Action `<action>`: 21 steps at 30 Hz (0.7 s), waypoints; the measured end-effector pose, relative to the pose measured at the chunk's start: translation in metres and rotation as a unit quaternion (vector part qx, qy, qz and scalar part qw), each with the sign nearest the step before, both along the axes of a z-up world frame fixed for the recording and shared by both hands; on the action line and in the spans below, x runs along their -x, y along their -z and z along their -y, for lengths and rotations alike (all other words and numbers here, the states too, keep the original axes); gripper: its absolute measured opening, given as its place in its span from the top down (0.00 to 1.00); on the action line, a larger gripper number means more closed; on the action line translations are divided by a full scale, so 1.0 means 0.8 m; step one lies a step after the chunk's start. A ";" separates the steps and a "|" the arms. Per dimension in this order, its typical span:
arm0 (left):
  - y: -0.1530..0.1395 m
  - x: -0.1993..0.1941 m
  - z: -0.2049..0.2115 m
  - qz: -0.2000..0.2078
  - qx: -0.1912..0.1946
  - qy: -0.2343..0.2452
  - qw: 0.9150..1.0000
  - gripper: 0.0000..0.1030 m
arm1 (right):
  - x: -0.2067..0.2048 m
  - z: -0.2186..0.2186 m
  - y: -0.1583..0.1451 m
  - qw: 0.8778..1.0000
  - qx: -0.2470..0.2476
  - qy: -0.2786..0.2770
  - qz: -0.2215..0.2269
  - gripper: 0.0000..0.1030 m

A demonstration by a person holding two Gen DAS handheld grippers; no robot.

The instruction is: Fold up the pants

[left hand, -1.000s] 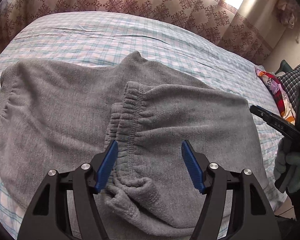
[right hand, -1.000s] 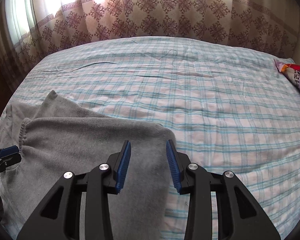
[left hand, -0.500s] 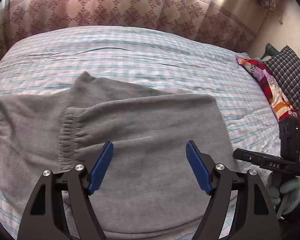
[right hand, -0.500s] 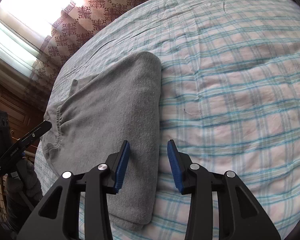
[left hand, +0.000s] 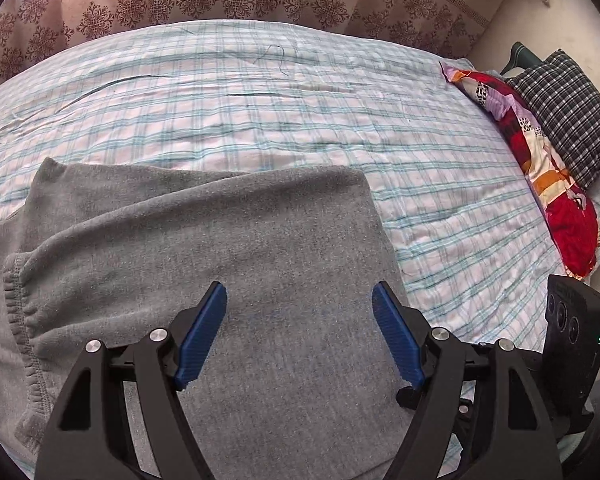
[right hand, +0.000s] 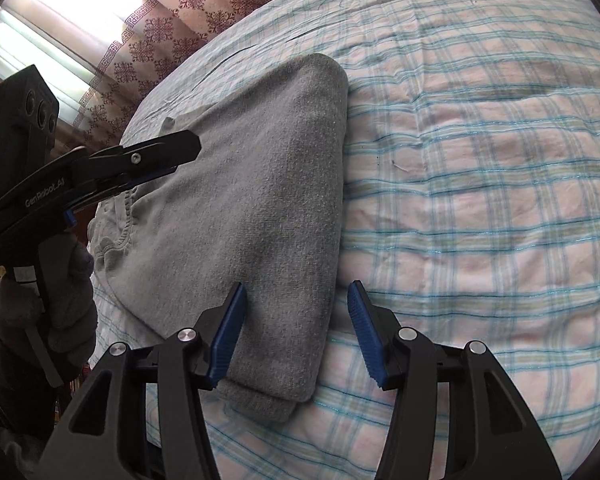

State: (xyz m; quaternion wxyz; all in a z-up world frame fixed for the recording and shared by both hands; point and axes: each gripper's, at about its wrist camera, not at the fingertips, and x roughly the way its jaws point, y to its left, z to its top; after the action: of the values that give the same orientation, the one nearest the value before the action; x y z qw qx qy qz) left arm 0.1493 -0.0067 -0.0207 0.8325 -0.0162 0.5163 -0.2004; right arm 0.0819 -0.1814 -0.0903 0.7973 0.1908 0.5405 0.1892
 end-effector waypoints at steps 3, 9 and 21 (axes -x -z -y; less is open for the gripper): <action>0.000 -0.001 0.010 0.006 -0.017 0.003 1.000 0.26 | 0.003 -0.002 0.001 1.000 -0.006 -0.003 0.000 0.40; 0.001 -0.002 0.023 0.009 -0.038 0.010 0.999 0.26 | 0.009 -0.010 0.006 1.000 -0.005 -0.018 0.003 0.37; 0.009 -0.005 0.057 0.010 -0.065 0.039 0.997 0.25 | 0.017 -0.022 0.000 0.999 0.005 -0.028 0.036 0.73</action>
State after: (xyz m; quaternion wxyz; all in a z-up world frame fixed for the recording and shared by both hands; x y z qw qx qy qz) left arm 0.1532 -0.0521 -0.0275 0.8286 0.0598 0.5198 -0.1990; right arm 0.0686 -0.1635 -0.0899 0.8115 0.1647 0.5177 0.2152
